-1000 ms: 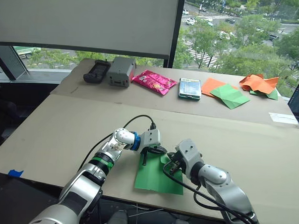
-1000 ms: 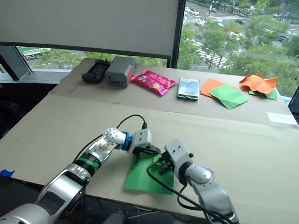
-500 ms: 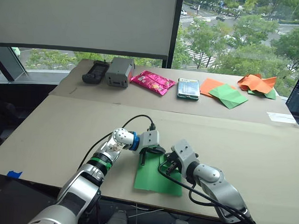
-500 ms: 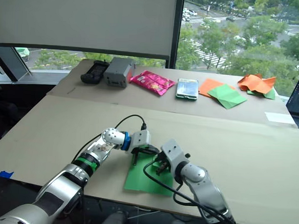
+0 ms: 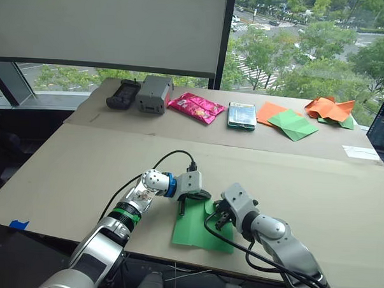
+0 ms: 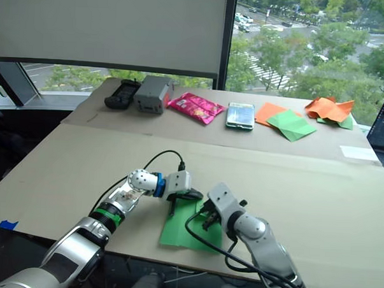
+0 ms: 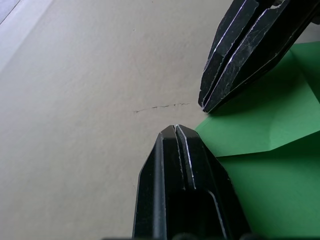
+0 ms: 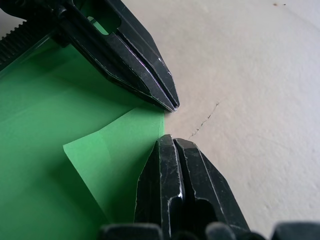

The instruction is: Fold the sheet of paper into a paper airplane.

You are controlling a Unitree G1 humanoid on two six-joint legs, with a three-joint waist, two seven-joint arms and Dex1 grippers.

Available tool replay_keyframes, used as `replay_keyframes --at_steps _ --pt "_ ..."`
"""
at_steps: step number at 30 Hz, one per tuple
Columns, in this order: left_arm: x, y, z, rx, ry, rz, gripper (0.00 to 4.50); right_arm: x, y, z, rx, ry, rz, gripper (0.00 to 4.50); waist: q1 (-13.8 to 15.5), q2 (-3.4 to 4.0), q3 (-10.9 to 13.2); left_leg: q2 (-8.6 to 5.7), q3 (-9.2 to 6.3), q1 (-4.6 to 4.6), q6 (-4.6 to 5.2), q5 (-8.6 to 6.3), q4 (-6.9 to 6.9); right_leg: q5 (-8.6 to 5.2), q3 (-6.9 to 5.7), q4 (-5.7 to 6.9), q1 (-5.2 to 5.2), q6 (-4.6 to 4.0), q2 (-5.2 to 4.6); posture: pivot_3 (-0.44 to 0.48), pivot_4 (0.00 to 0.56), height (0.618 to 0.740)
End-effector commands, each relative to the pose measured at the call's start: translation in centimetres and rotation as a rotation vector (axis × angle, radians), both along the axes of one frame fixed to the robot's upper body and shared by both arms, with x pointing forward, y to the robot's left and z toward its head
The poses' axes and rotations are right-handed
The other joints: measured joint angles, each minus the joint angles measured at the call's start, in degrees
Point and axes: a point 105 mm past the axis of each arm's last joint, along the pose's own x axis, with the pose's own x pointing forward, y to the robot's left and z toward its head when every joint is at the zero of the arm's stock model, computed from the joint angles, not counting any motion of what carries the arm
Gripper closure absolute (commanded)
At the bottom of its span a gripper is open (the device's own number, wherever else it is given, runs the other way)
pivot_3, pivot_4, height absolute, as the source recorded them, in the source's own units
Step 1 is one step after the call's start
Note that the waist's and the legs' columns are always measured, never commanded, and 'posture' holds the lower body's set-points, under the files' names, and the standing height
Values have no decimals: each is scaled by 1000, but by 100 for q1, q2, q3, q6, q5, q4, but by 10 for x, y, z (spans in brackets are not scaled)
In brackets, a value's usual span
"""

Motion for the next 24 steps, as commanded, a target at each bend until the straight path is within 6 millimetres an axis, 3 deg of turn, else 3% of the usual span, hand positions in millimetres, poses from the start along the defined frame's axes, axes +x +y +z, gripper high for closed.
replay_keyframes --at_steps 1,5,11,14,18,24 --pt "-12 18 -38 149 86 8 4500 -10 -1 -18 -24 86 -7 4482 -1 -3 -2 0 0 1 0 0 -1 0 0 0 0 0 0 0 150 713" --pt "-12 19 -39 160 81 1 4500 -12 -3 -19 -53 73 1 4482 3 -7 -5 0 0 1 -1 -1 -2 -1 0 -1 0 -1 0 0 150 713" --pt "-12 19 -39 162 77 -3 4500 7 11 21 104 -75 -13 4482 -18 -10 -5 2 0 4 -1 -1 -6 -1 0 -2 0 -1 0 0 150 713" --pt "-11 19 -38 162 75 -1 4500 9 14 29 136 -86 -7 4482 -21 -2 -1 2 0 4 -1 -1 -8 -1 0 -1 -2 -1 0 0 150 713" --pt "-10 19 -38 162 73 0 4500 7 14 21 126 -51 -6 4482 -12 -6 1 2 0 3 -1 -1 -8 -1 0 -2 -2 -1 0 0 150 713" --pt "-9 19 -37 158 67 6 4500 4 -1 -10 43 49 -61 4482 -5 -1 -1 1 0 4 -2 -1 -10 -1 0 -4 -2 -1 0 0 150 713"
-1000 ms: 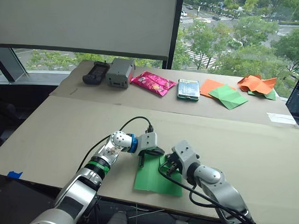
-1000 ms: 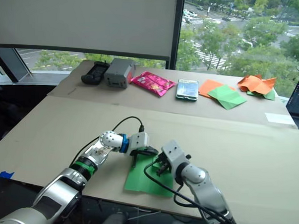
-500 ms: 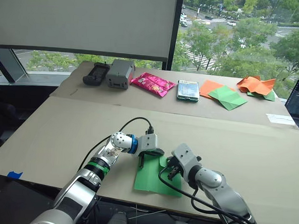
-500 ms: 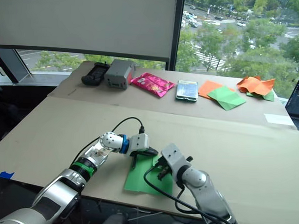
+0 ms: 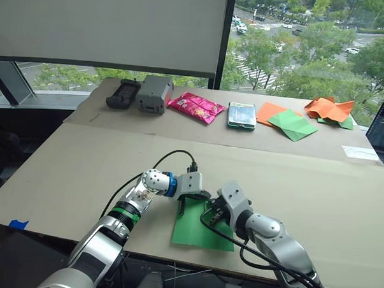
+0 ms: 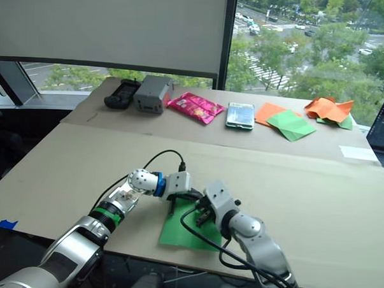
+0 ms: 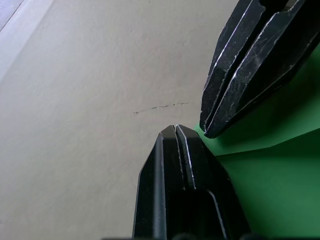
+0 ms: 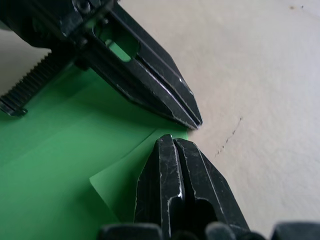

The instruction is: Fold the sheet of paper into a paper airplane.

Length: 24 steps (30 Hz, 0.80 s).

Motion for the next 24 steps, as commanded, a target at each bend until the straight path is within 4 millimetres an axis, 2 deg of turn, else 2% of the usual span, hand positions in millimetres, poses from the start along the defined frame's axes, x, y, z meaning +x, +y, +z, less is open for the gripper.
replay_keyframes --at_steps 1,9,20,24 --pt "-10 19 -38 145 94 24 4500 1 -10 -13 -50 40 -33 4482 1 0 0 0 0 0 0 0 -1 0 0 0 0 0 0 0 150 713" --pt "-10 20 -38 147 91 25 4500 -3 -14 -27 -53 124 -67 4482 -4 -5 -4 1 0 0 -1 -1 -1 -1 0 -2 0 -1 -1 0 150 713" --pt "-9 21 -38 150 92 25 4500 -20 -17 -39 -67 211 -56 4482 -3 -14 -9 1 0 0 -3 -2 -2 -2 0 -5 0 -2 -2 0 150 713" --pt "-9 20 -38 149 90 24 4500 -28 -25 -44 -70 238 -81 4482 -3 -20 -11 1 0 0 -3 -2 -3 -2 0 -7 0 -2 -3 0 150 713"
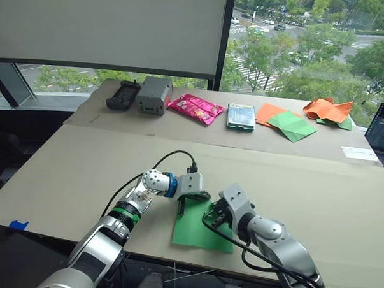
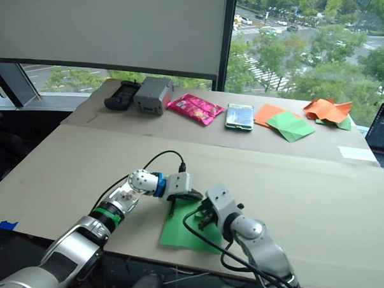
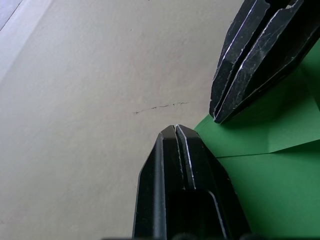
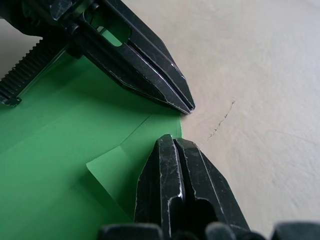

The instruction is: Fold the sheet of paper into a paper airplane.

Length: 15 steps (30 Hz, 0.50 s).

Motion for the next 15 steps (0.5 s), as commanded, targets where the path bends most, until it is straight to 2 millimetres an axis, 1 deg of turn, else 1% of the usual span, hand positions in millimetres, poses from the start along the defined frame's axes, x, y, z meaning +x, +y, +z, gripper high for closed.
replay_keyframes --at_steps 1,15 --pt "-9 20 -36 141 89 24 4500 -18 -19 -36 -57 179 -55 4482 -1 -3 -1 0 0 0 0 0 0 0 0 0 0 0 0 0 150 713" --pt "-8 18 -35 140 84 19 4500 -36 -35 -42 -57 227 -113 4482 -3 -14 0 1 0 -1 -9 -6 0 -3 -2 -7 -1 -3 -5 0 150 713"
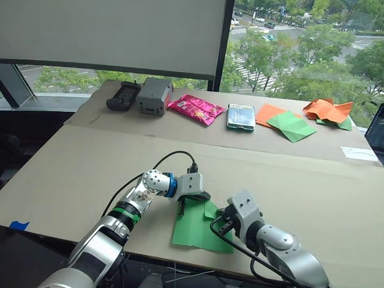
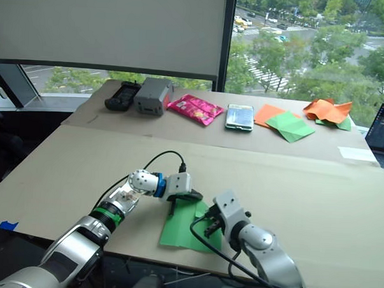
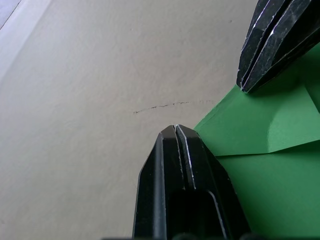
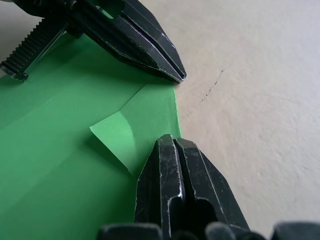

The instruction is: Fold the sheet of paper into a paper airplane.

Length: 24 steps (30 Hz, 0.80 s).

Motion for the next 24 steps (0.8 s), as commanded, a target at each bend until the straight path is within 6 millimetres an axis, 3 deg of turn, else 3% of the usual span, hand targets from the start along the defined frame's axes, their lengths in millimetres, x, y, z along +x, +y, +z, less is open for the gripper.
replay_keyframes --at_steps 1,10,24 --pt "-8 19 -34 136 82 19 4500 -22 -23 -41 -69 208 -78 4482 0 -3 -2 0 0 0 -2 -1 0 0 0 0 0 0 -1 0 150 713" --pt "-8 18 -34 137 78 18 4500 -38 -40 -44 -83 242 -119 4482 16 -13 -9 0 0 -3 -8 -5 0 -5 -2 -6 0 -1 -5 0 150 713" --pt "-6 18 -33 140 72 15 4500 -47 -42 -43 -85 248 -131 4482 15 -13 -9 0 0 -26 -10 -8 1 -6 -11 -46 -2 0 -8 0 150 713"
